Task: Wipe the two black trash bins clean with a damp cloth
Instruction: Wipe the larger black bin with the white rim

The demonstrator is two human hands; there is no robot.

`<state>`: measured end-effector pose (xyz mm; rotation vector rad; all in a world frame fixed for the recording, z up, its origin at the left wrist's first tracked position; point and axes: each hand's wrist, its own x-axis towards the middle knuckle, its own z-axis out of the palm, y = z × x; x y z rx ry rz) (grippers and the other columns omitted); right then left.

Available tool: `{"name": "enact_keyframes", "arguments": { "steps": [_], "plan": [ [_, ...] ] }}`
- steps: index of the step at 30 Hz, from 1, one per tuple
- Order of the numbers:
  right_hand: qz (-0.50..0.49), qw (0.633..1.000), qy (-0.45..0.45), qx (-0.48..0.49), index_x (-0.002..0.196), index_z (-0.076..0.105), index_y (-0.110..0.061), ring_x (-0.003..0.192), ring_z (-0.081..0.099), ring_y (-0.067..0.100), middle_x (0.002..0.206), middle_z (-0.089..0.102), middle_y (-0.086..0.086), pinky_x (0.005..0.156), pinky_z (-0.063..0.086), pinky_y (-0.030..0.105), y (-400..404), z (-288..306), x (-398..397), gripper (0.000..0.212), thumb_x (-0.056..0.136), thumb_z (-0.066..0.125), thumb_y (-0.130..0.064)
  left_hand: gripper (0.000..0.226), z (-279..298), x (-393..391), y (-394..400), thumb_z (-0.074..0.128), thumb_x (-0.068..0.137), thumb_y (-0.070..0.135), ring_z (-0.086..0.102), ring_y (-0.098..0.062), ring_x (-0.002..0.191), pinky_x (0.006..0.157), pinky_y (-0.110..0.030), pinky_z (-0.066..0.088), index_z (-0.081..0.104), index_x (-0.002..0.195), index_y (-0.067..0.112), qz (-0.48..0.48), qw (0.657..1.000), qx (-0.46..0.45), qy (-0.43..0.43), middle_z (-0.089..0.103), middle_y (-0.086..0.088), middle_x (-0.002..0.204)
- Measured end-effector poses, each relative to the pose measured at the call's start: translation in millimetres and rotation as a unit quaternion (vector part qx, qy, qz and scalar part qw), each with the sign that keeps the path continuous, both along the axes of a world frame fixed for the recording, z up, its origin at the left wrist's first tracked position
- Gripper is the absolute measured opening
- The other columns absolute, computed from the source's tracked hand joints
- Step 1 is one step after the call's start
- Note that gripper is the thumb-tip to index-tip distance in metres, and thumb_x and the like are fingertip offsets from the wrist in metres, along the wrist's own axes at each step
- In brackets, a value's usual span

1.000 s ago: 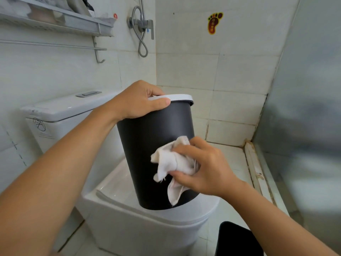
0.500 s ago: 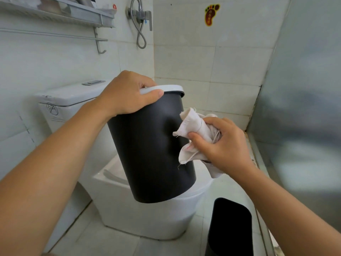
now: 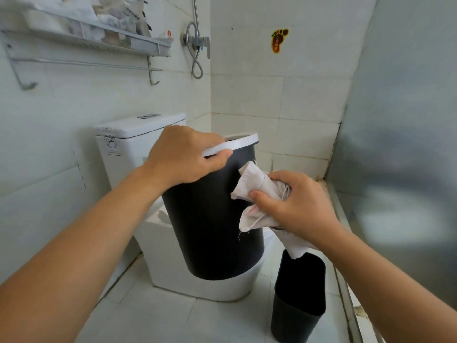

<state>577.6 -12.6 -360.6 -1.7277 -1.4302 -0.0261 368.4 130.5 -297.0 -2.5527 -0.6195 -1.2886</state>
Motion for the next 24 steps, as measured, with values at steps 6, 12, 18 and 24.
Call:
{"name": "enact_keyframes", "arguments": {
  "steps": [6, 12, 18, 24],
  "plan": [
    [0.01, 0.999, -0.007, -0.048, 0.091, 0.072, -0.041, 0.078, 0.065, -0.002, 0.08, 0.071, -0.02, 0.071, 0.056, 0.031, -35.5, -1.7, 0.0, 0.024, 0.075, 0.077, -0.059, 0.028, -12.2, -6.8, -49.5, 0.059, 0.088, 0.054, 0.056, -0.014, 0.059, 0.062, -0.035, 0.048, 0.075, 0.089, 0.031, -0.011, 0.989, -0.141, 0.051, 0.064, 0.013, 0.063],
    [0.006, 0.998, -0.006, -0.068, 0.1, 0.071, -0.042, 0.083, 0.064, 0.002, 0.088, 0.07, -0.016, 0.074, 0.057, 0.036, -65.5, -30.4, 7.5, 0.042, 0.07, 0.066, -0.072, 0.012, -30.3, -2.3, -88.6, 0.075, 0.091, 0.034, 0.056, -0.01, 0.058, 0.061, -0.027, 0.045, 0.074, 0.084, 0.023, -0.063, 0.957, -0.279, 0.046, 0.068, 0.007, 0.063],
    [0.012, 0.994, -0.017, -0.109, 0.106, 0.07, -0.042, 0.088, 0.059, 0.005, 0.097, 0.064, -0.017, 0.078, 0.055, 0.034, -82.7, -55.3, 3.7, 0.038, 0.077, 0.072, -0.066, 0.008, -65.8, -5.8, -118.3, 0.077, 0.092, 0.026, 0.063, -0.008, 0.062, 0.062, -0.019, 0.046, 0.074, 0.084, 0.025, -0.025, 0.945, -0.322, 0.048, 0.073, 0.009, 0.068],
    [-0.013, 0.989, -0.035, -0.141, 0.112, 0.07, -0.038, 0.083, 0.062, 0.007, 0.093, 0.066, -0.014, 0.072, 0.056, 0.035, -77.2, -70.9, 4.3, 0.048, 0.076, 0.071, -0.069, 0.011, -105.6, -16.3, -120.9, 0.077, 0.091, 0.035, 0.067, -0.007, 0.067, 0.07, -0.035, 0.057, 0.071, 0.082, 0.037, 0.003, 0.944, -0.322, 0.076, 0.07, 0.02, 0.068]
  ]
}}
